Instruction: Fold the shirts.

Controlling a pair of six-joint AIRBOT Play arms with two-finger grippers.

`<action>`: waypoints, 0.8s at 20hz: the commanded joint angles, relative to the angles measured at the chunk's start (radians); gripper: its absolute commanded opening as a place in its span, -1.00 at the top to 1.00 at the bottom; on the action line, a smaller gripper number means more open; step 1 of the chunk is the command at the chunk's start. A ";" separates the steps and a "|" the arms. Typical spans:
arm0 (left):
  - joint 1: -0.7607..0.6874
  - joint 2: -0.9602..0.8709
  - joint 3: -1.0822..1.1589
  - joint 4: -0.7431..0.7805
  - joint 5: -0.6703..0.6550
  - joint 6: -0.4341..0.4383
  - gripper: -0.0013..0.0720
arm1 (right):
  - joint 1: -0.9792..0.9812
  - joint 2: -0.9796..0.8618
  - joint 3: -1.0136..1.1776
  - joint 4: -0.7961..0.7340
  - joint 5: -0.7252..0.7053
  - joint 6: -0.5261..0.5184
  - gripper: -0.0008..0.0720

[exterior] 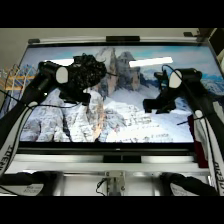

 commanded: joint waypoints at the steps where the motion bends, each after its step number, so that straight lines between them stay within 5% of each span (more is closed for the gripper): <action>1: 0.000 0.000 0.000 0.000 0.000 0.000 -0.70 | 0.001 -0.001 0.000 0.000 0.000 0.000 -0.64; 6: 0.000 -0.002 -0.001 0.000 0.021 -0.003 -0.70 | 0.001 -0.001 0.000 0.004 -0.003 0.001 -0.64; 16: 0.026 -0.061 -0.001 -0.015 0.537 -0.070 -0.70 | 0.001 -0.001 0.000 -0.063 -0.099 -0.001 -0.64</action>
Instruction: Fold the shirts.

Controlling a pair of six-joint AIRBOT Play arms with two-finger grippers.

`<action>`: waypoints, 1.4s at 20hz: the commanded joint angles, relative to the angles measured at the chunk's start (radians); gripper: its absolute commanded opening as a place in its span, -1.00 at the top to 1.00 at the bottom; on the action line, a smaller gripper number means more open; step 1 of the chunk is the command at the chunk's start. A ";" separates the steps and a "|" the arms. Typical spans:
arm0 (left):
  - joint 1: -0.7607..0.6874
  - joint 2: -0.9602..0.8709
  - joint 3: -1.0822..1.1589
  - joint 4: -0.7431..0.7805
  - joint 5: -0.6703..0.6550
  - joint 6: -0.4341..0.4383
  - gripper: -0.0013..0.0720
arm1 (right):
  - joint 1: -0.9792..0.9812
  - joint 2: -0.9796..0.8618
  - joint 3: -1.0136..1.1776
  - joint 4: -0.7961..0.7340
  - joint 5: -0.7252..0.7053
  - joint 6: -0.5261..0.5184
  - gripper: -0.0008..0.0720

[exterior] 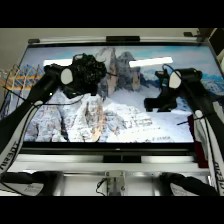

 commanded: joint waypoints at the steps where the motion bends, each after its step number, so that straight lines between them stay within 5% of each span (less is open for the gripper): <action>1: 0.039 -0.011 0.003 0.016 0.214 0.005 -0.70 | 0.001 -0.001 0.000 -0.016 -0.091 0.000 -0.64; 3: 0.099 -0.011 0.021 0.024 0.231 0.172 -0.69 | 0.001 -0.001 0.000 -0.016 -0.127 0.000 -0.64; 7: 0.311 -0.082 0.022 0.090 0.213 -0.097 -0.72 | 0.001 -0.001 0.000 0.000 -0.135 0.000 -0.64; 10: 0.429 -0.158 0.022 -0.078 0.191 -0.090 -0.72 | 0.001 -0.001 0.000 0.029 -0.136 0.000 -0.64; 15: 0.437 -0.266 0.022 -0.124 0.204 -0.089 -0.68 | 0.001 -0.001 0.000 0.047 -0.132 0.000 -0.64; 16: 0.431 -0.274 0.022 -0.154 0.215 -0.071 -0.20 | 0.001 -0.001 0.000 0.047 -0.126 -0.001 -0.64; 17: 0.428 -0.273 0.023 -0.193 0.230 -0.043 0.66 | 0.001 -0.001 0.000 0.047 -0.117 -0.008 -0.64; 18: 0.425 -0.265 0.030 -0.228 0.239 -0.016 0.82 | 0.001 0.000 0.000 0.047 -0.101 -0.018 -0.64; 23: 0.331 -0.069 0.185 -0.251 0.215 0.216 0.82 | 0.001 0.103 0.001 -0.017 -0.072 -0.030 -0.64; 28: 0.043 0.257 0.196 -0.247 0.172 0.278 0.82 | 0.001 0.381 0.089 -0.246 -0.023 0.013 -0.64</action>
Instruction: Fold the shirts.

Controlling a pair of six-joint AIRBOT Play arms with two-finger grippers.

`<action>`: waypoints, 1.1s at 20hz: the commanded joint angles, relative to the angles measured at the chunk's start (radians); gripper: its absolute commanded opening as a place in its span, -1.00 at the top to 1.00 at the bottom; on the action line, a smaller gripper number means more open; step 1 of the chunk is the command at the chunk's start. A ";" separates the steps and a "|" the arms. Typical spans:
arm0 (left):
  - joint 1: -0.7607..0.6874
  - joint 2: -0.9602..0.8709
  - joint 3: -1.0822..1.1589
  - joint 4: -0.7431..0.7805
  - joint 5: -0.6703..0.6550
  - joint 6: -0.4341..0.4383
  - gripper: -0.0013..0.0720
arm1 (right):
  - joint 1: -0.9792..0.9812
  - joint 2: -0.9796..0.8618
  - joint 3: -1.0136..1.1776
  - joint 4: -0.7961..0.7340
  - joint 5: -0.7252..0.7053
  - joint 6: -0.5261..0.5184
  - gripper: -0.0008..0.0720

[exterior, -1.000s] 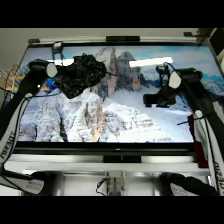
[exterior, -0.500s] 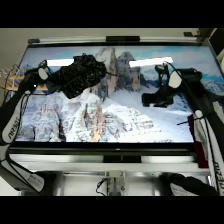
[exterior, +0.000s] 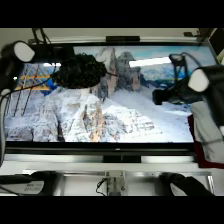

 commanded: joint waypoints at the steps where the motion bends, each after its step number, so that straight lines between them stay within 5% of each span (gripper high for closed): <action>1: -0.220 0.177 0.016 -0.003 -0.053 0.055 0.82 | 0.000 0.189 0.096 -0.203 0.051 0.051 -0.64; 4: -0.454 0.166 -0.023 -0.003 -0.063 0.049 0.82 | 0.000 0.336 0.222 -0.334 0.054 0.153 -0.64; 8: -0.640 0.041 -0.189 0.004 0.068 -0.023 0.81 | 0.000 0.431 0.248 -0.330 0.150 0.183 -0.64; 9: -0.649 -0.005 -0.203 0.003 0.071 -0.047 0.65 | 0.000 0.429 0.247 -0.328 0.208 0.183 -0.64; 11: -0.632 -0.068 -0.196 0.004 0.040 -0.083 -0.86 | 0.000 0.400 0.247 -0.294 0.277 0.163 -0.64; 12: -0.597 -0.071 -0.185 0.010 -0.002 -0.080 -1.00 | 0.000 0.380 0.247 -0.269 0.284 0.159 -0.64; 15: -0.402 -0.047 -0.105 0.130 -0.187 -0.051 -1.00 | 0.000 0.279 0.247 -0.156 0.270 0.144 -0.64; 17: -0.229 -0.037 -0.086 0.201 -0.252 -0.051 -1.00 | 0.000 0.172 0.240 -0.053 0.236 0.115 -0.82; 22: 0.101 -0.154 -0.132 0.049 -0.285 -0.065 -1.00 | 0.001 -0.146 0.134 0.286 0.022 0.068 -0.82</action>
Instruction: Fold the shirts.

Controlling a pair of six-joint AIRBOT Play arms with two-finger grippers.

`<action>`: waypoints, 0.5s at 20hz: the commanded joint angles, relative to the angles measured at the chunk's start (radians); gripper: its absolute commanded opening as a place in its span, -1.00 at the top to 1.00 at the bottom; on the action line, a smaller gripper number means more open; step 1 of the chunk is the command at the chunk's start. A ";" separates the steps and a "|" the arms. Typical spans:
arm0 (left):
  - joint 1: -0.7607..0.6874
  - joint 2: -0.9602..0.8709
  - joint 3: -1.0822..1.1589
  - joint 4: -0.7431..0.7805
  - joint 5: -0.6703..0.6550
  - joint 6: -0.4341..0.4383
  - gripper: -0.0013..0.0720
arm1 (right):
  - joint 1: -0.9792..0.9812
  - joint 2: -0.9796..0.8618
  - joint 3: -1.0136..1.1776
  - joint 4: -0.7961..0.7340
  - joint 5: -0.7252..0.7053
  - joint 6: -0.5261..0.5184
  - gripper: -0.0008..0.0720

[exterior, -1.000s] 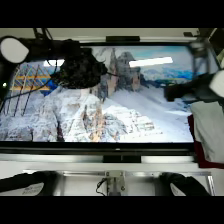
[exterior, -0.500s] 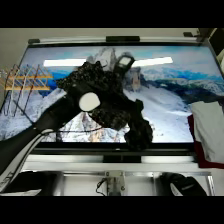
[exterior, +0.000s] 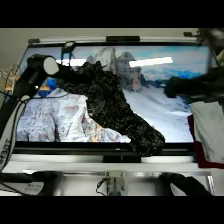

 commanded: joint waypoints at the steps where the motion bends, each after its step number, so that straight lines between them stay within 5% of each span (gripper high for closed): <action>1: 0.180 -0.104 -0.017 -0.135 -0.041 0.003 -1.00 | 0.002 -0.225 -0.064 0.305 -0.154 -0.042 -0.82; 3: 0.178 -0.201 -0.017 -0.200 -0.018 0.045 -1.00 | 0.009 -0.344 -0.079 0.425 -0.203 -0.070 -0.82; 10: 0.102 -0.378 -0.016 -0.207 0.144 0.080 -1.00 | 0.196 -0.586 -0.079 0.412 -0.255 -0.141 -0.83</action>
